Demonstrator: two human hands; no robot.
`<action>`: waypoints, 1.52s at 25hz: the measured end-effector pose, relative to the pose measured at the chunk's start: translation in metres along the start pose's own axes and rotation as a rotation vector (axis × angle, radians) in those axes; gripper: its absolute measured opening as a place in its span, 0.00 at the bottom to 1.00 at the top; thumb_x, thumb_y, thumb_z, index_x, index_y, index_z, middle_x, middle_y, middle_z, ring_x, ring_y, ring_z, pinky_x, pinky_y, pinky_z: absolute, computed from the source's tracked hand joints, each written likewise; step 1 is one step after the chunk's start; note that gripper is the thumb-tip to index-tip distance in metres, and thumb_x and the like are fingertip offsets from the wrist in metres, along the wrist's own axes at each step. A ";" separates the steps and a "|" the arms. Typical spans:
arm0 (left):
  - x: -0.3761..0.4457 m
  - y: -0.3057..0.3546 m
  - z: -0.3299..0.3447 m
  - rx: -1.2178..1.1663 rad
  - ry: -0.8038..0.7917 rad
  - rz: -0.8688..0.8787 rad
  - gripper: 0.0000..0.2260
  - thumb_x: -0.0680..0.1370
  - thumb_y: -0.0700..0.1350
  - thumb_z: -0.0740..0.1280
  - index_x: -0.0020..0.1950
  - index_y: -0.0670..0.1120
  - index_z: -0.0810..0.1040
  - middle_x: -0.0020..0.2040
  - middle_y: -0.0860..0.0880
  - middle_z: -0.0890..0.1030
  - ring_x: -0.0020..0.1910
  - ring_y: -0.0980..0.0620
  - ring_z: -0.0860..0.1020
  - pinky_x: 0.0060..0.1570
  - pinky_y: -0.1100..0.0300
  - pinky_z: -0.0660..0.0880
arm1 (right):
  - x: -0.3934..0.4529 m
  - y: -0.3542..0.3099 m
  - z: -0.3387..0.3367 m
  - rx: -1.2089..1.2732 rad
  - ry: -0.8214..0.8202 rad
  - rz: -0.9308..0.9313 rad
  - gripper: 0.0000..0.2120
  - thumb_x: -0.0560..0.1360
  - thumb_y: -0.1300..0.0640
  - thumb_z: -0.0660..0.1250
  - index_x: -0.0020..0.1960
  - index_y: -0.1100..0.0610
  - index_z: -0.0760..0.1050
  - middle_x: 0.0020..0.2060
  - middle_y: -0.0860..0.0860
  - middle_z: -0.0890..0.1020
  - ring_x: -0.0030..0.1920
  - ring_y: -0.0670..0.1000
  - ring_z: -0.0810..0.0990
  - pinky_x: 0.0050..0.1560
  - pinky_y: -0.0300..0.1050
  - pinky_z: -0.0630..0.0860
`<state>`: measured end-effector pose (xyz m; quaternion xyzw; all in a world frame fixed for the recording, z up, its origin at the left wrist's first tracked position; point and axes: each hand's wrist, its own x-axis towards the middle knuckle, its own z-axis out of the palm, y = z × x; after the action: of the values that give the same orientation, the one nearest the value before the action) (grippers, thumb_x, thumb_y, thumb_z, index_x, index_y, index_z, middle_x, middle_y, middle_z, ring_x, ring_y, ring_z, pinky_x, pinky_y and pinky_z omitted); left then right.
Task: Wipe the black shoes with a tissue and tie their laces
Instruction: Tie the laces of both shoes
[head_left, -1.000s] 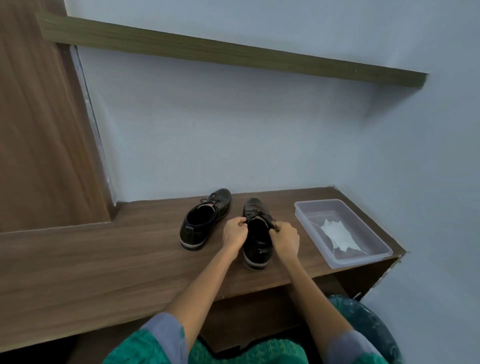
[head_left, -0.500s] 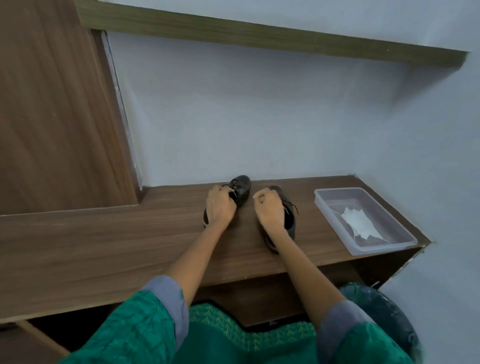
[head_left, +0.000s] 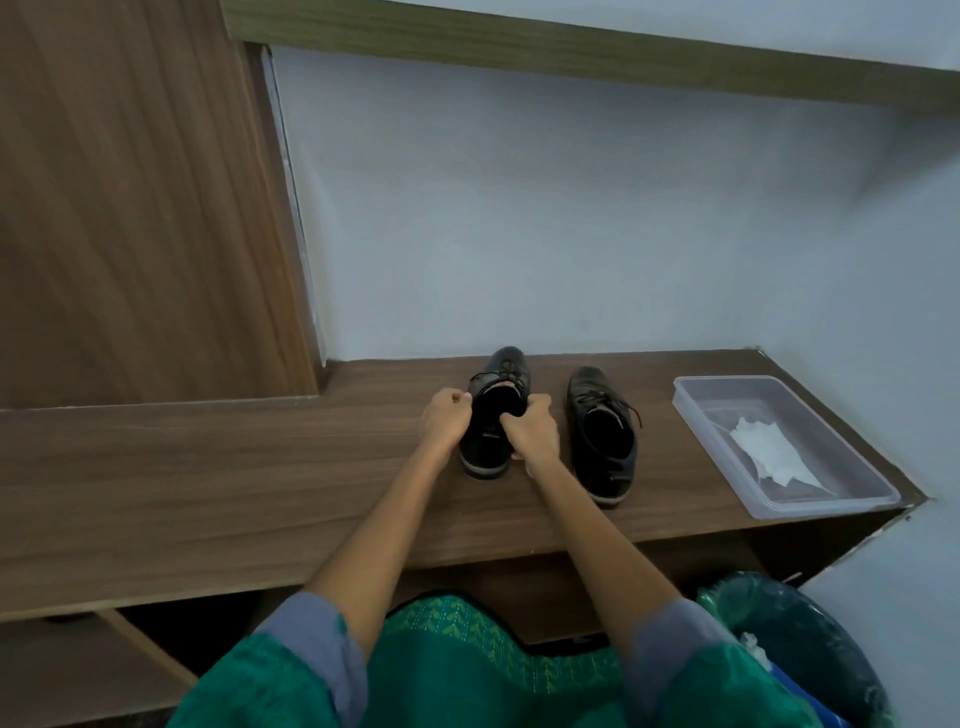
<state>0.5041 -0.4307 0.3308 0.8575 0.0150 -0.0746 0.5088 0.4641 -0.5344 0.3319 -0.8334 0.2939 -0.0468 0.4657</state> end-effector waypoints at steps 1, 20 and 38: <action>-0.008 -0.004 0.002 -0.016 -0.013 -0.006 0.12 0.78 0.44 0.58 0.45 0.41 0.79 0.46 0.39 0.81 0.49 0.39 0.77 0.49 0.51 0.73 | -0.009 0.007 -0.009 -0.028 -0.018 -0.013 0.24 0.73 0.55 0.64 0.66 0.55 0.61 0.55 0.58 0.78 0.51 0.59 0.80 0.51 0.58 0.79; -0.103 -0.024 -0.003 0.286 -0.034 0.152 0.15 0.75 0.44 0.66 0.63 0.47 0.73 0.61 0.46 0.74 0.58 0.48 0.76 0.55 0.55 0.73 | -0.089 0.058 -0.043 -0.052 -0.039 -0.190 0.12 0.75 0.57 0.66 0.57 0.55 0.71 0.49 0.50 0.80 0.51 0.50 0.78 0.49 0.45 0.74; -0.129 -0.033 -0.001 0.349 -0.037 0.199 0.15 0.74 0.44 0.67 0.61 0.47 0.74 0.59 0.47 0.75 0.55 0.49 0.76 0.49 0.58 0.72 | -0.107 0.074 -0.049 -0.203 0.030 -0.265 0.14 0.76 0.46 0.64 0.57 0.53 0.72 0.48 0.48 0.79 0.50 0.50 0.78 0.44 0.43 0.70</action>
<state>0.3732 -0.4073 0.3215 0.9285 -0.0921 -0.0411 0.3574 0.3254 -0.5427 0.3207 -0.9068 0.1917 -0.0902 0.3644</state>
